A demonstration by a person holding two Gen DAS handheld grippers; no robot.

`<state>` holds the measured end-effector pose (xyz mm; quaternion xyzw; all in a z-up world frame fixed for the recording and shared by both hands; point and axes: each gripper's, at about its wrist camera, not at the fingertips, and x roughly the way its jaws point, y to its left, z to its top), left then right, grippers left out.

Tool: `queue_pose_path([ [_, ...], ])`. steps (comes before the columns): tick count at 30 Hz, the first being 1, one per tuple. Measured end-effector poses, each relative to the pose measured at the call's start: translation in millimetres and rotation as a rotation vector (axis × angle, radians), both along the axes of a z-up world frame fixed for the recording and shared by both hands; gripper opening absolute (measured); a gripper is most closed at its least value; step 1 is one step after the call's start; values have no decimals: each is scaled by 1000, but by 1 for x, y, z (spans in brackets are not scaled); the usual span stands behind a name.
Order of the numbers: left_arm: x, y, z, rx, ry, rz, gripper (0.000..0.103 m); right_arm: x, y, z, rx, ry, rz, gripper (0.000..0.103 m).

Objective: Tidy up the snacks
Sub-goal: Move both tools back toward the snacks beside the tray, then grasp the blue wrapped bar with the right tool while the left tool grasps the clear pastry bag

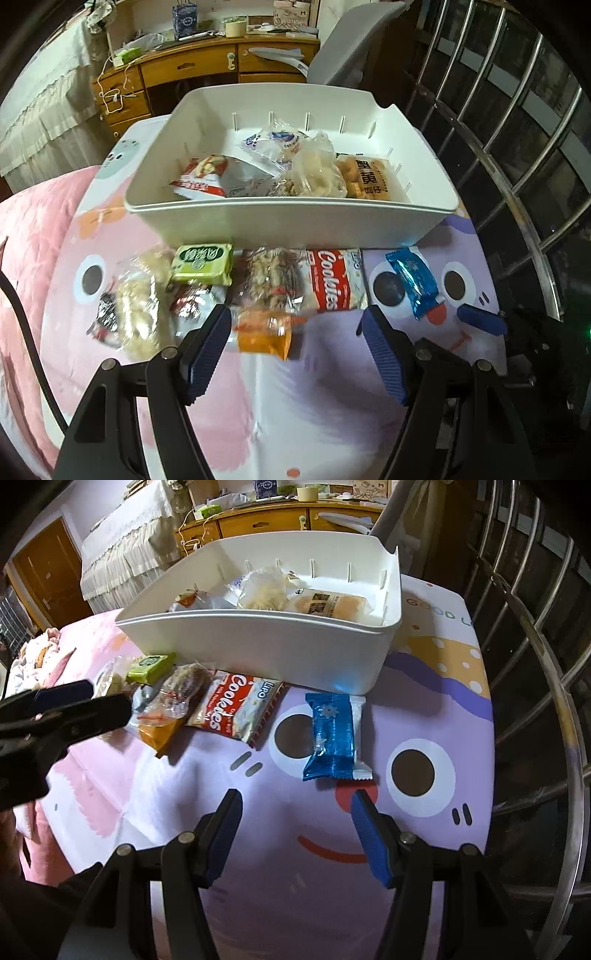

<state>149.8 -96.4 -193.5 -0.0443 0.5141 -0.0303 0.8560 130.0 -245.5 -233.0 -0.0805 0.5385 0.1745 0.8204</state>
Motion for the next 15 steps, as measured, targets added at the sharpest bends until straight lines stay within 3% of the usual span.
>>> queue_pose_path([
  [15, 49, 4, -45, 18, 32, 61, 72, 29, 1, -27, -53, -18, -3, 62],
])
